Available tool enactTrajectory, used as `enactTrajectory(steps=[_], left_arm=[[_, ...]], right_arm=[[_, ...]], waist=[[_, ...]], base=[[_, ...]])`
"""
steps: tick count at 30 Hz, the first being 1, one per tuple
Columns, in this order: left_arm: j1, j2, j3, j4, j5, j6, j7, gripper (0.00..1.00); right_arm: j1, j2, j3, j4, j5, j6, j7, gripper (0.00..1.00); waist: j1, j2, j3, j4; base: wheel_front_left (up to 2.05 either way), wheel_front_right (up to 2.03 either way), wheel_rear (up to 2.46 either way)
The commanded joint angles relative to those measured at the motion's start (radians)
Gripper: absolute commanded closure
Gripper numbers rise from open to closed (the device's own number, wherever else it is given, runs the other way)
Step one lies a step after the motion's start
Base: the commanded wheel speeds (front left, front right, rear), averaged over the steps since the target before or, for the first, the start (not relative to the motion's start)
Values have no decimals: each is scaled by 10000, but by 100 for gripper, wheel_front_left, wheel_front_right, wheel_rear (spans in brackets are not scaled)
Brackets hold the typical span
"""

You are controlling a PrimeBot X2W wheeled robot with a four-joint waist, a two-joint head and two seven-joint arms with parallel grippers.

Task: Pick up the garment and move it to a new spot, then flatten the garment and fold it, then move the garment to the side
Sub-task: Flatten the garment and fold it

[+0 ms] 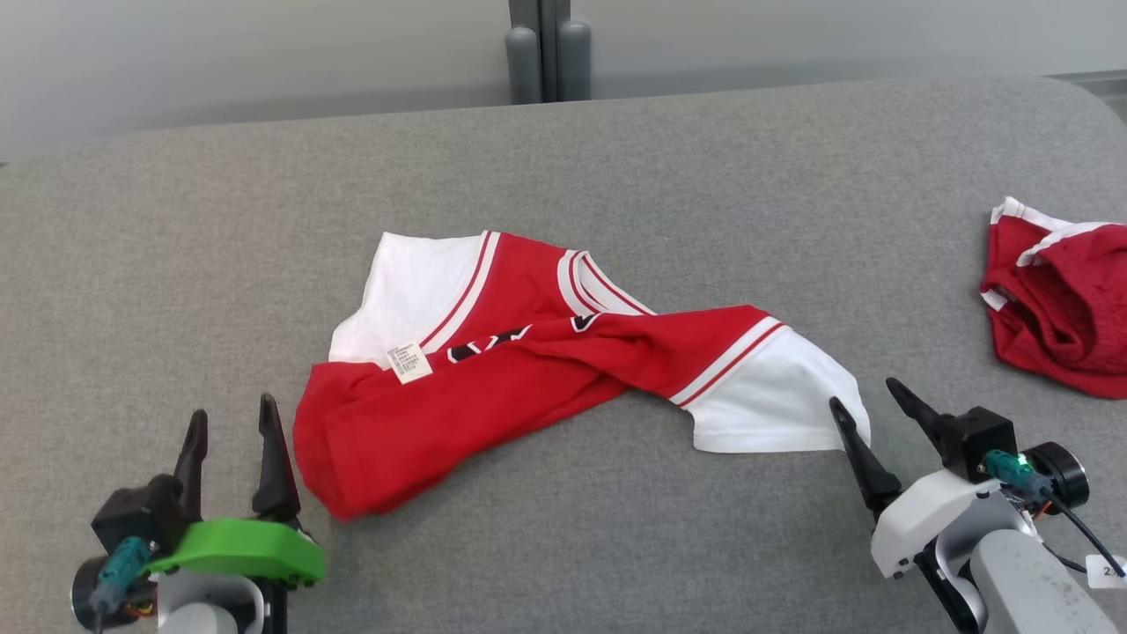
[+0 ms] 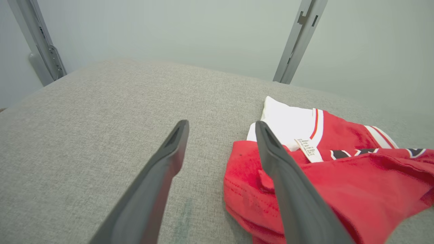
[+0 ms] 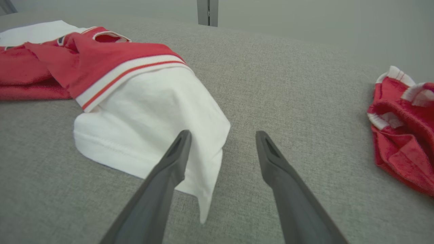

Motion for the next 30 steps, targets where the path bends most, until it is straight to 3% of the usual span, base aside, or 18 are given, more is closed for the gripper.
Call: enactTrajectory(steps=[1,5,9,18,24,25,26,30], left_arm=[[-333,28,92,-107,136,8,-34,0],[-928,27,100,117,351,-58,-31,0],[-1876,303,-590,1099,476,-79,-22,0],[-3366,926,-2410,4063,-601,-85,-5,0],[-3861,934,-3545,5727,-1586,-82,681,0],[-3904,955,-3796,5845,-1792,-82,813,59],[-3942,974,-4013,5883,-1923,-82,861,100],[-4332,1304,-4808,5723,-2394,-83,556,100]], right_arm=[[81,103,-195,-152,-191,-15,-15,0],[-37,501,-598,-500,-673,-15,-15,0],[-223,756,-629,-729,-988,-15,-15,0],[-448,1038,-510,-965,-1221,-15,-15,0],[-449,1109,-471,-976,-1242,-15,-13,0],[-449,1119,-468,-971,-1249,-15,-15,0],[-449,1126,-468,-971,-1253,-15,-15,0],[-465,1182,-529,-1036,-1291,-15,-15,0]], waist=[[0,-1,48,10],[0,-1,245,-37],[0,-1,504,-159],[0,-1,799,-433],[0,-1,849,-498],[0,-1,852,-501],[0,-1,848,-502],[0,-1,817,-511]], base=[[0,0,0],[0,0,0],[0,0,0],[0,0,0],[0,0,0],[0,0,0],[0,0,0],[0,0,0]])
